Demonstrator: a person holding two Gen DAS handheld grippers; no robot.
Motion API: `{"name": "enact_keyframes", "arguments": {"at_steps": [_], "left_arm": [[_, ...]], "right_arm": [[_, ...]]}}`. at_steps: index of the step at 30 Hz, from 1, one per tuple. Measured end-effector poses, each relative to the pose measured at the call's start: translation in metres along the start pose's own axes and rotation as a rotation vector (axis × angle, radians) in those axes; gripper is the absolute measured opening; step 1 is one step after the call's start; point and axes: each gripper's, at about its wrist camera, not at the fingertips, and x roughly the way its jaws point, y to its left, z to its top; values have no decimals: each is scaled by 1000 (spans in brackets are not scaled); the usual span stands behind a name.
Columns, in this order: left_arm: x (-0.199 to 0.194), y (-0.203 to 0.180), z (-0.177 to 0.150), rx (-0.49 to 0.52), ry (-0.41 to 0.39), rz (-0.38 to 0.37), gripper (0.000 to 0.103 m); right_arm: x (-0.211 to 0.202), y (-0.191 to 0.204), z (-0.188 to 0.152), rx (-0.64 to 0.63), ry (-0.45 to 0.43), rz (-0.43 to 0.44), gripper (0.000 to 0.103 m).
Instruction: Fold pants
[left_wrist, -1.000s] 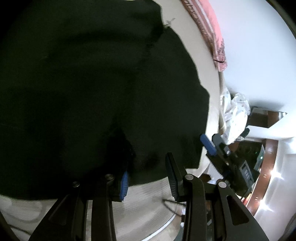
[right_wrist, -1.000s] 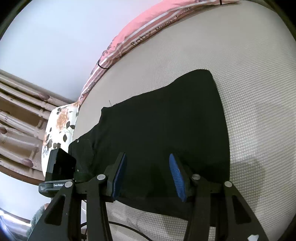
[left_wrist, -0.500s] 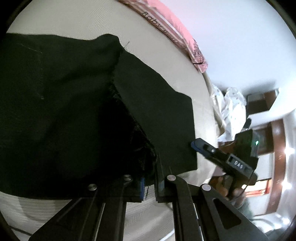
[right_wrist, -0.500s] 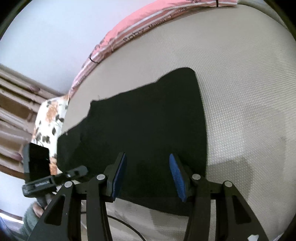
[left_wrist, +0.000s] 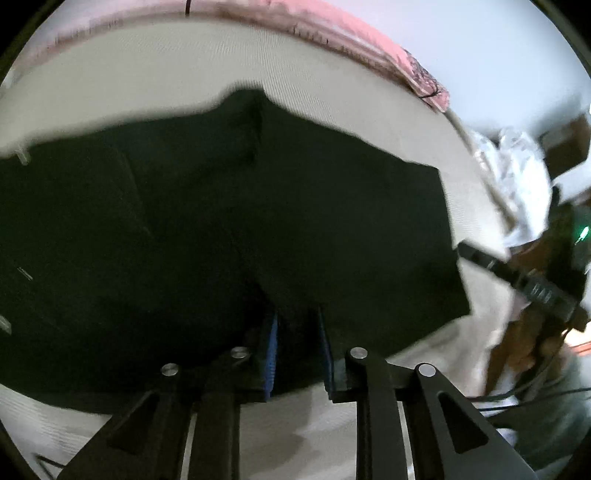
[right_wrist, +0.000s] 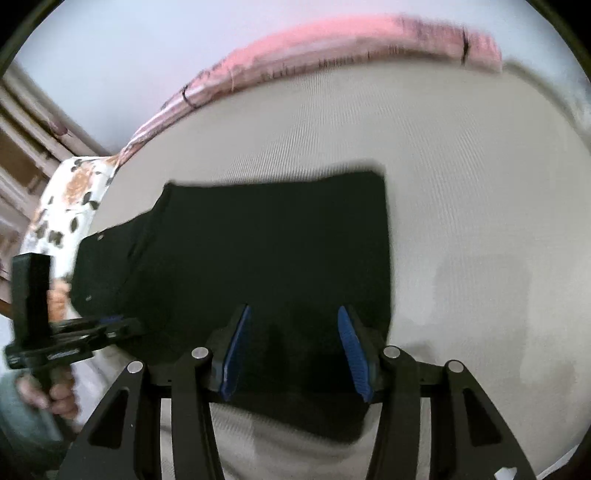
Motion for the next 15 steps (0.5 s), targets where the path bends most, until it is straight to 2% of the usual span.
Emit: {"name": "enact_keyframes", "arguments": {"at_steps": [2, 6, 9, 12, 15], "left_arm": [[-9, -5, 10, 33, -87, 50, 22], [-7, -25, 33, 140, -203, 67, 22], [11, -34, 53, 195, -207, 60, 22], [31, -37, 74, 235, -187, 49, 22], [51, -28, 92, 201, -152, 79, 22]], "right_arm": [[1, 1, 16, -33, -31, -31, 46], [14, 2, 44, -77, -57, -99, 45], [30, 1, 58, -87, -40, -139, 38], [46, -1, 65, -106, -28, -178, 37], [60, -8, 64, -84, 3, -174, 37]]}}
